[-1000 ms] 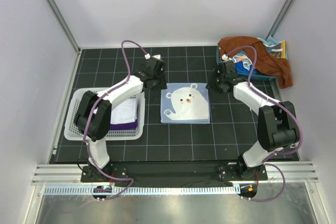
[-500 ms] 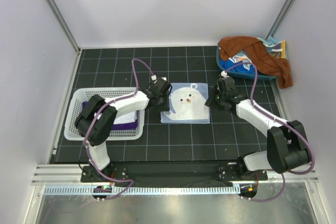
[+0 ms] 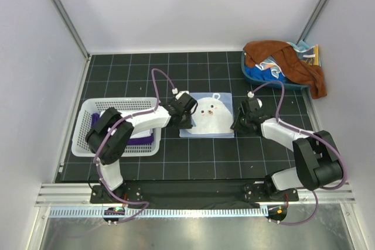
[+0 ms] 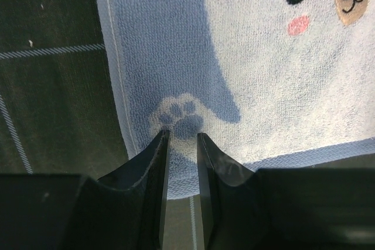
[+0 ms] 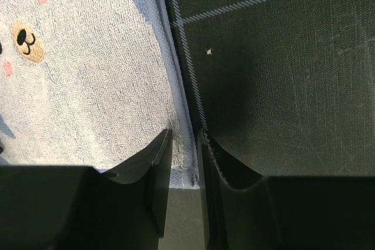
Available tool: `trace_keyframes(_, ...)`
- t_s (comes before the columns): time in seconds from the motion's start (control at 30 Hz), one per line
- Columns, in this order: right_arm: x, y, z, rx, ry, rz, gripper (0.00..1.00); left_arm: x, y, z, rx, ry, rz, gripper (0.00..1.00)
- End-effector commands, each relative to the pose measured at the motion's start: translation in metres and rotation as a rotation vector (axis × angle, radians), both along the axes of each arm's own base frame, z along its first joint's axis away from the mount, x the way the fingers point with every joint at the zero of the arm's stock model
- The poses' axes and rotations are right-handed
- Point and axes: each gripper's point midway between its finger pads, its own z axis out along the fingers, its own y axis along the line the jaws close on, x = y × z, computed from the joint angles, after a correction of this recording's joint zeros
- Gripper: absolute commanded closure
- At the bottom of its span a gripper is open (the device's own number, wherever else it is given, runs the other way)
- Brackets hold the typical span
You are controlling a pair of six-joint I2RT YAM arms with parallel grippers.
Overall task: Fold and stack the towels
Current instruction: Fold the towel
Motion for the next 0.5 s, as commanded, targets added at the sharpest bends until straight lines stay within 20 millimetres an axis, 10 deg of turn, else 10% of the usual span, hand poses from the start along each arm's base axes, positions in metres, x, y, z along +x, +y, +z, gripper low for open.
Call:
trace_keyframes(0.0, -0.006, -0.004, -0.001, -0.004, -0.013, -0.032, 0.69, -0.009, 0.004, -0.007, 0.043, -0.001, 0.02, 0.71)
trace_keyframes(0.47, -0.051, -0.001, 0.013, 0.062, 0.028, -0.038, 0.7, -0.043, -0.008, -0.008, 0.032, 0.035, -0.024, 0.72)
